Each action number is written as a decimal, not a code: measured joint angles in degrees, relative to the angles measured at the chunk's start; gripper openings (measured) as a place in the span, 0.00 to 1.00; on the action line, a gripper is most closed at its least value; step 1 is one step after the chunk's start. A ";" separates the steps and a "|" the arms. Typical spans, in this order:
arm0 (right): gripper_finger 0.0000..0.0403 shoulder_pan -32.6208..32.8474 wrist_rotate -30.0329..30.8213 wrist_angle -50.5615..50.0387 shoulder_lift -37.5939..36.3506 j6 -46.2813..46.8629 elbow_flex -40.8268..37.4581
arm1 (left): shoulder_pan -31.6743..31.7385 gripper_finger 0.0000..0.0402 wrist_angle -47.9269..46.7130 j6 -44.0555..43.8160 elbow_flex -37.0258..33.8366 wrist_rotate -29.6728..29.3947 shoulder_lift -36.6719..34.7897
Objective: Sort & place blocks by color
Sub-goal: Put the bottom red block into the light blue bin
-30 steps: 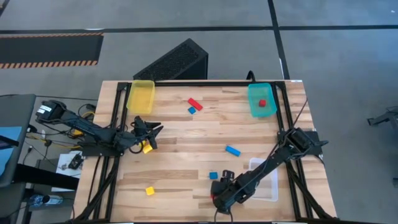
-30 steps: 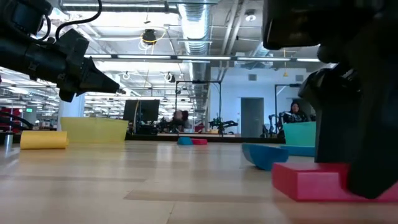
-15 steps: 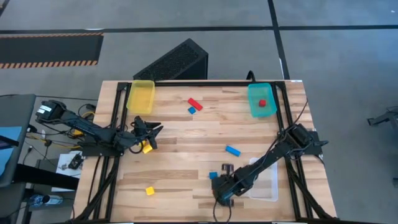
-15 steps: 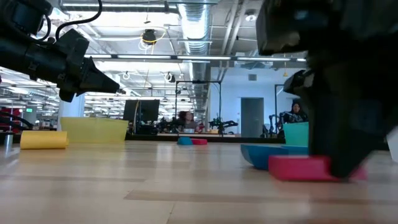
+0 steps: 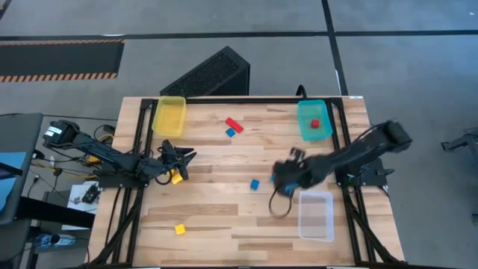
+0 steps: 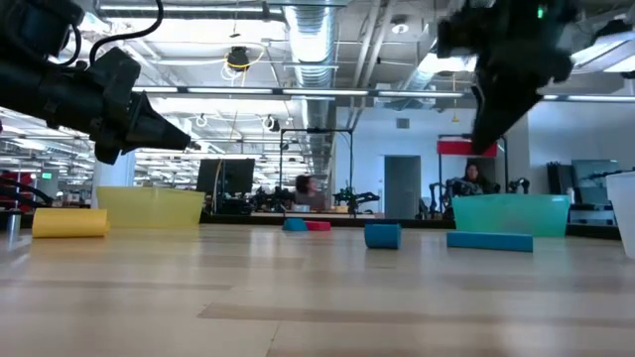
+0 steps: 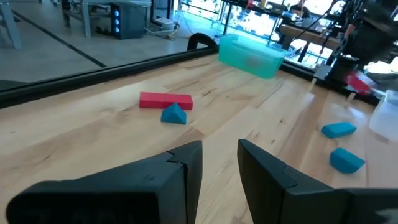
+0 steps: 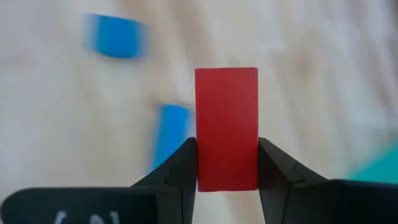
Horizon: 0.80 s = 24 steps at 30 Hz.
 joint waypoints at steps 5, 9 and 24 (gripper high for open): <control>0.33 -17.24 5.03 -2.11 -13.34 2.03 -11.20 | 0.03 0.23 -0.29 2.28 -0.04 -0.01 0.02; 0.33 -34.84 5.77 -1.15 -18.59 -1.12 -15.63 | 2.04 0.23 2.91 7.09 -0.04 -0.65 0.02; 0.36 -66.85 -9.19 8.93 -7.38 -21.25 -16.22 | 21.50 0.23 15.85 20.98 -0.04 3.84 0.02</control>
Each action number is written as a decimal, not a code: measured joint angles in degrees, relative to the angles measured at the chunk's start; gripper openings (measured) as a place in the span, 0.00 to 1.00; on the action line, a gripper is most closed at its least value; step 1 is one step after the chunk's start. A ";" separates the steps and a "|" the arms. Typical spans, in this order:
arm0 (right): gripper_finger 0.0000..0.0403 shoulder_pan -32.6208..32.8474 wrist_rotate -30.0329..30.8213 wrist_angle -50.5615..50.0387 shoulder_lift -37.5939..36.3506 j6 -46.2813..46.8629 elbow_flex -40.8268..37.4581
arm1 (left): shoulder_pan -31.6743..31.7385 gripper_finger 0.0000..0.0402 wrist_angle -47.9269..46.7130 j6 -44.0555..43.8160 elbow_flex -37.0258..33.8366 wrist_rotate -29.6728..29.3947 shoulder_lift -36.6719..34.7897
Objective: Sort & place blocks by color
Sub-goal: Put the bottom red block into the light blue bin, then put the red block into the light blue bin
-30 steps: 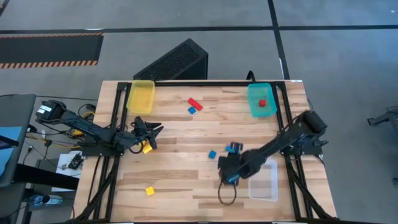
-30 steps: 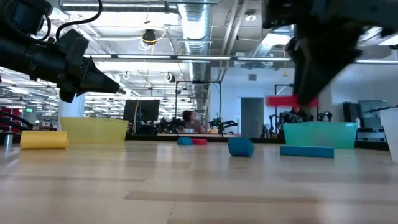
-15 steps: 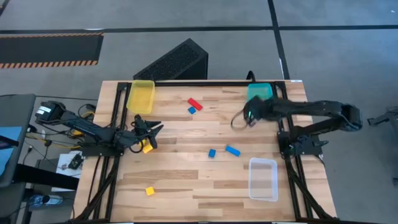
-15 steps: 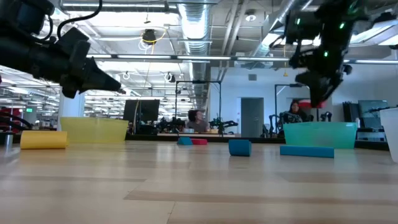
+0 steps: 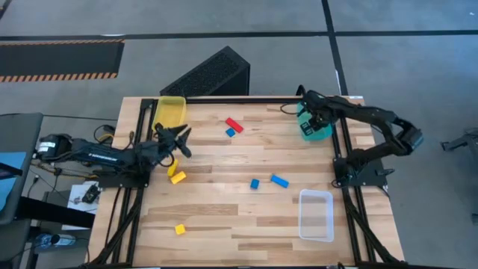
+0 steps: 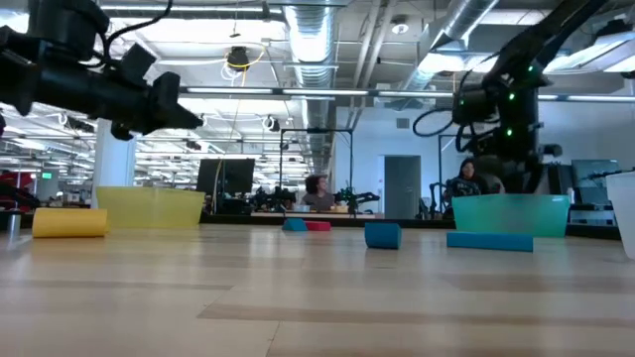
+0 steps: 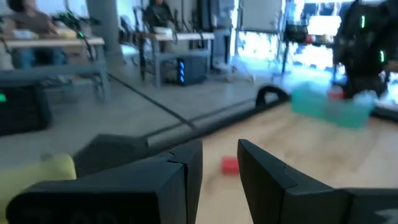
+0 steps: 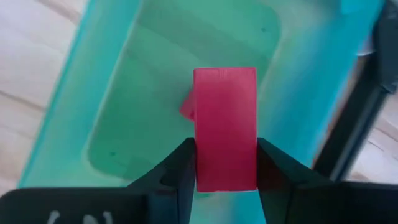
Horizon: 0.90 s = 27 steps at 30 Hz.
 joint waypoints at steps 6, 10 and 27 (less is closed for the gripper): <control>0.45 -1.61 -3.99 3.45 5.55 -3.51 0.07 | 9.05 0.23 5.60 3.60 1.48 11.40 0.00; 0.54 -1.47 -4.16 5.08 6.74 -4.06 0.20 | 12.90 0.23 1.92 3.77 4.73 16.74 0.01; 0.57 9.29 -4.65 15.51 -14.39 -2.12 -1.11 | 20.98 0.45 -11.05 1.51 21.03 36.06 14.50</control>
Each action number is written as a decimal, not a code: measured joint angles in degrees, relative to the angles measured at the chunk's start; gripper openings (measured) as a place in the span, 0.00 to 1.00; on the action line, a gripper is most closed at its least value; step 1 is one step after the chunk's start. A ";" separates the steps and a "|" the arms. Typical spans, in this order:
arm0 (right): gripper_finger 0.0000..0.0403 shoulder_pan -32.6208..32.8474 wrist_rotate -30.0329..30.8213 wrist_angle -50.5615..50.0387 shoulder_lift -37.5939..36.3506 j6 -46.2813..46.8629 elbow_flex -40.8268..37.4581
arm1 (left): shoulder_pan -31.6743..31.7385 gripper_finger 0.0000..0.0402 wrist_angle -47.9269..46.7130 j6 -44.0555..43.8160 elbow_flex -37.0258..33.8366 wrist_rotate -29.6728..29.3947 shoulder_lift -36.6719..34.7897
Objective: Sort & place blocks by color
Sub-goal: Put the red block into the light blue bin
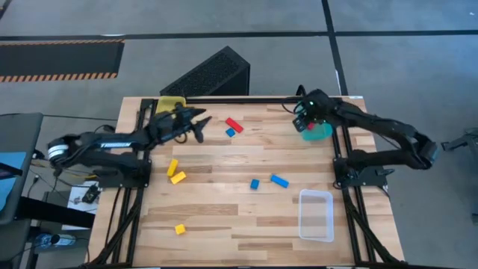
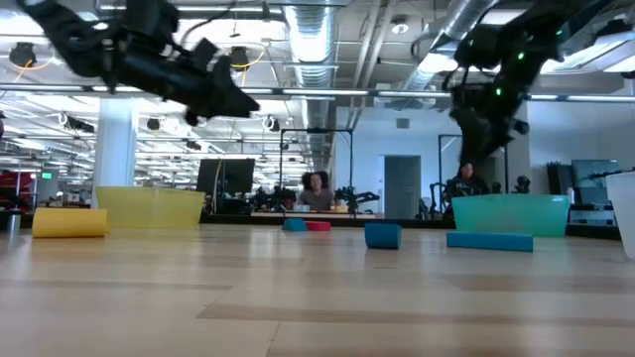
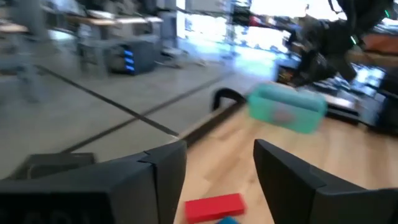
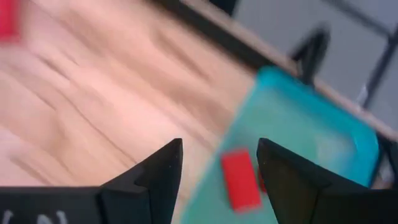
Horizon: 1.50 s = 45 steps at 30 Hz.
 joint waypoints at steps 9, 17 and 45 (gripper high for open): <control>0.54 9.85 -2.16 21.13 -9.03 2.83 -7.11 | 0.56 0.47 -11.33 12.84 20.61 4.82 23.16; 0.51 11.84 -3.25 19.27 -12.70 2.23 -7.13 | 4.77 0.47 -39.65 26.58 39.29 9.86 35.64; 0.48 11.64 -4.43 16.06 -12.15 0.05 -7.13 | 10.05 0.47 -59.85 51.64 56.00 15.92 51.77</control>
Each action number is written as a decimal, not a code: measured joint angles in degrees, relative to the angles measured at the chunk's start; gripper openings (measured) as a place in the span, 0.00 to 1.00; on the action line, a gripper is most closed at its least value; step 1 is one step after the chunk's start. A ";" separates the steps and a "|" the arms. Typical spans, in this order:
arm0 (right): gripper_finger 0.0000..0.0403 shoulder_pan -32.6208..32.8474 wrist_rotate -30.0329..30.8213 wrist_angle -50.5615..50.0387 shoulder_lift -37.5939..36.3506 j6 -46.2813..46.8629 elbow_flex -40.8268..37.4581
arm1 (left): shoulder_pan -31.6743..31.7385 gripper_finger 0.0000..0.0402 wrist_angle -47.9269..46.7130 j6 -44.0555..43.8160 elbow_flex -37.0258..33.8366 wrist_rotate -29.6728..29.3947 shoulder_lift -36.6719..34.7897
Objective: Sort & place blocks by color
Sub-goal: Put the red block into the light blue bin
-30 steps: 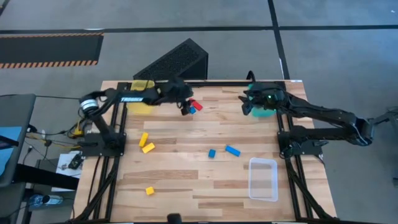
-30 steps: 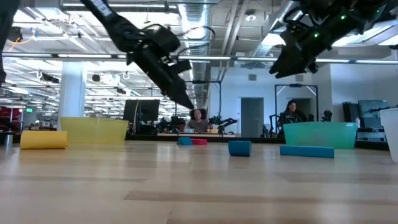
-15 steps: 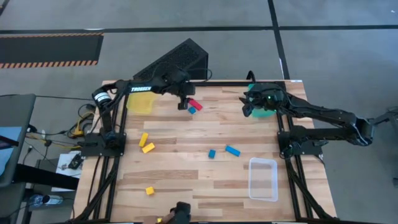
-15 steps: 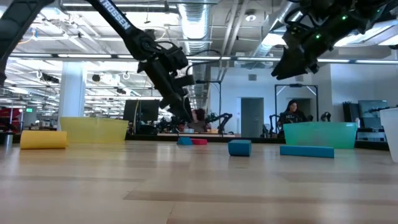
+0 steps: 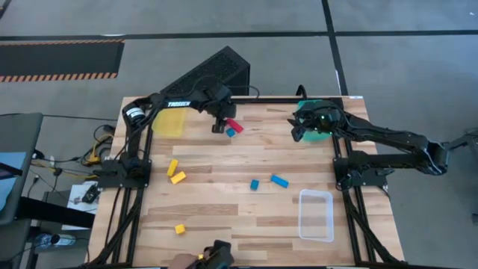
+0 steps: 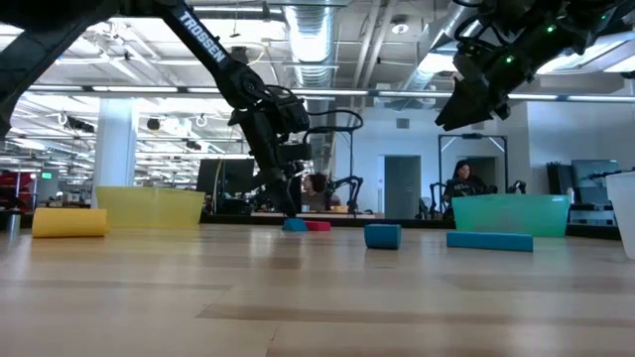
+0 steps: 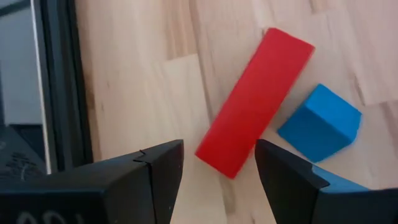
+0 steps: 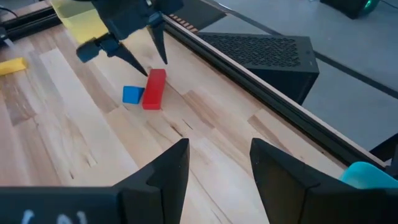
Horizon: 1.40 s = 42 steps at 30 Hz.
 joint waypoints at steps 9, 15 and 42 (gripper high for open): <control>0.48 -0.21 -0.02 0.20 0.81 0.10 0.04 | 0.57 0.47 0.99 1.49 0.11 0.32 3.33; 0.47 -0.35 0.00 0.40 0.76 0.20 0.04 | 0.73 0.46 1.01 1.16 0.11 2.47 3.57; 0.45 -0.33 -0.02 0.35 0.76 0.39 0.04 | -1.16 0.45 -0.48 -6.16 -0.33 -0.47 1.53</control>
